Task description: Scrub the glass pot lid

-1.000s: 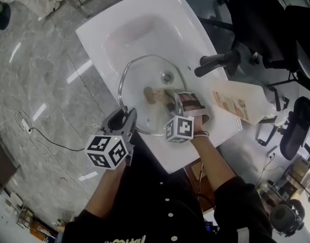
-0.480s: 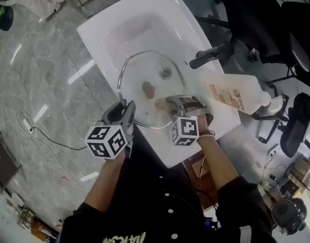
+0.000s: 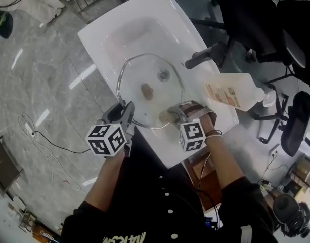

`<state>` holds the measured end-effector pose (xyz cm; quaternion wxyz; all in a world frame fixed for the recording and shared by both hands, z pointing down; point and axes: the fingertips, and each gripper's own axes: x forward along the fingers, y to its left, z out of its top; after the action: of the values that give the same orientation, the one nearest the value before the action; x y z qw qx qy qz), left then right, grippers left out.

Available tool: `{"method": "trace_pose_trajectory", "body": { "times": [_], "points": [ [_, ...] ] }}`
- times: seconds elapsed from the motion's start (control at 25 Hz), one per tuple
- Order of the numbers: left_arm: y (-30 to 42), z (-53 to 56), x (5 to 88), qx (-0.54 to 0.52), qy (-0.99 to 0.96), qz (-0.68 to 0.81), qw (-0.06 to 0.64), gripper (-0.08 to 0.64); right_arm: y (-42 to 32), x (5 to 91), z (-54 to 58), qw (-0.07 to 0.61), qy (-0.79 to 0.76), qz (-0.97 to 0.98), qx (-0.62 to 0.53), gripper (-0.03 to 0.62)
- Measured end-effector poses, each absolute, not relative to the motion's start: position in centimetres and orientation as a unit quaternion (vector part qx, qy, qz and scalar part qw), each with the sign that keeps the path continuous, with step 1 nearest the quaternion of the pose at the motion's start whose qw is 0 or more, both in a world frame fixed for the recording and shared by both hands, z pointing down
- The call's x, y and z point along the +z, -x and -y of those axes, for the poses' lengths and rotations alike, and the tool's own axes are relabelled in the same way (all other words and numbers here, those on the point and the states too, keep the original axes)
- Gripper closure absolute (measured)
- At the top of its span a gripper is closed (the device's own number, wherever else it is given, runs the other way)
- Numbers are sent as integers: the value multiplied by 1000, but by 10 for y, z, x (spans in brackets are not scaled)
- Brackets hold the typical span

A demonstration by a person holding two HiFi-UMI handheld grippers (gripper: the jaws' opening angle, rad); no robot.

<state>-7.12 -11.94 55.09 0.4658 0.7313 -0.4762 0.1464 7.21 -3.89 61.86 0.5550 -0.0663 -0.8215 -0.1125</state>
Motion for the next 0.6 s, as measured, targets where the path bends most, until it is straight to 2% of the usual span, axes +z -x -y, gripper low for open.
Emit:
{"method": "trace_pose_trajectory", "body": {
  "times": [0.32,0.48,0.6],
  "points": [
    [68,117,552,148,-732,475,465,417,-72,616,38,556,89,813,-147,447],
    [68,118,550,146,-734,472,465,417,-57,599,69,506,-16,855,-110,446],
    [68,118,550,144,-736,469,466,417,-39,591,108,481,-89,863,-125,446]
  ]
}}
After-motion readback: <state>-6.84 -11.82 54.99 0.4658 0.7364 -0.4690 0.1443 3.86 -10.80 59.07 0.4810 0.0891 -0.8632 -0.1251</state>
